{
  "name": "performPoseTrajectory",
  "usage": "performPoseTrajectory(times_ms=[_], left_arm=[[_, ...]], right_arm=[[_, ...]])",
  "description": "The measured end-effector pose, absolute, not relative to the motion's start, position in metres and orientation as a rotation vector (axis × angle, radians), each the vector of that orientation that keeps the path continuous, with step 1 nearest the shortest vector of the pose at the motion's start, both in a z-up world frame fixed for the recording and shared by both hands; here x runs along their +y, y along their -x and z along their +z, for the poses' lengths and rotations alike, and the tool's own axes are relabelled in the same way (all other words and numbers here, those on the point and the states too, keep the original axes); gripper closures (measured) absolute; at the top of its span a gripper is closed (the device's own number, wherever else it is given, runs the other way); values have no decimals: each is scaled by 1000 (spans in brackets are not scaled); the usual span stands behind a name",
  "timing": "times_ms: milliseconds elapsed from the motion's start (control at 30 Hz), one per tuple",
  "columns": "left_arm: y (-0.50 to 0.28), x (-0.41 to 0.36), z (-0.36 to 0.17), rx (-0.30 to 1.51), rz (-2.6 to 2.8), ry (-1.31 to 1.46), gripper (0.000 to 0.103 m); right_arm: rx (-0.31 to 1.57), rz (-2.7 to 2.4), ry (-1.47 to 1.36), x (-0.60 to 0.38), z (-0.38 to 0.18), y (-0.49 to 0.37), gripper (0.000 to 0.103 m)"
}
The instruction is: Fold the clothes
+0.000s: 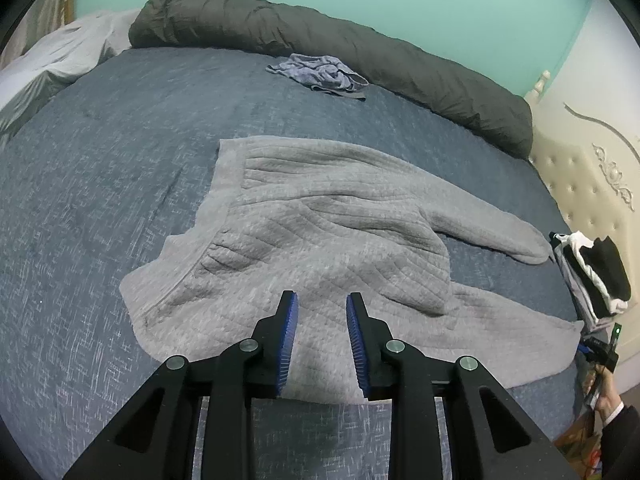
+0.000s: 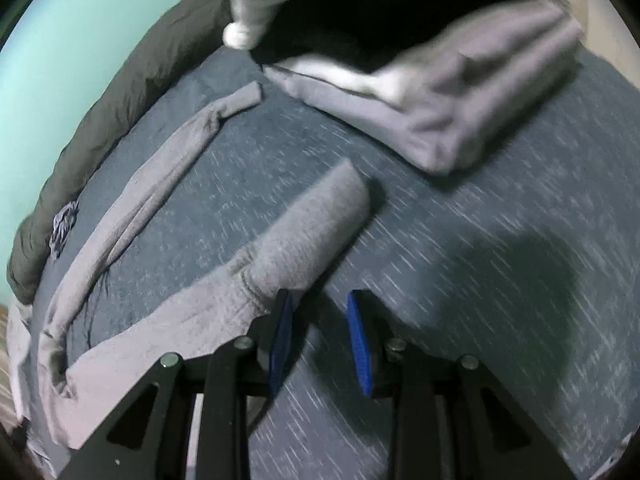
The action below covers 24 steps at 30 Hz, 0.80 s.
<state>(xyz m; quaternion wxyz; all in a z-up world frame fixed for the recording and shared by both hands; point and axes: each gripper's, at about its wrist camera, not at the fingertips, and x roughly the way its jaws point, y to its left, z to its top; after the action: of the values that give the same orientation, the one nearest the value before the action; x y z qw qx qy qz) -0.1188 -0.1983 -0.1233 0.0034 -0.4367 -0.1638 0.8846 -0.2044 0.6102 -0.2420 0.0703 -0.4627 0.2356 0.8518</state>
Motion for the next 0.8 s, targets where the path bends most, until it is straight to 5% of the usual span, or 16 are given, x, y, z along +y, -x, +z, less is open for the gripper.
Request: performPoseTrajectory(times_ms=[267,400,800], left_arm=[[126,-189,-130,-494,2756,1391,74],[127,-188,-133,-491,2747,1398,74],[127,-192,-138,-493,2748,1415,74]], right_arm=[[626,2640,1416,583,-242,249,75],[726,2625,1405,583,-245,260,61],[616,2639,1371,570,-236,273,61]])
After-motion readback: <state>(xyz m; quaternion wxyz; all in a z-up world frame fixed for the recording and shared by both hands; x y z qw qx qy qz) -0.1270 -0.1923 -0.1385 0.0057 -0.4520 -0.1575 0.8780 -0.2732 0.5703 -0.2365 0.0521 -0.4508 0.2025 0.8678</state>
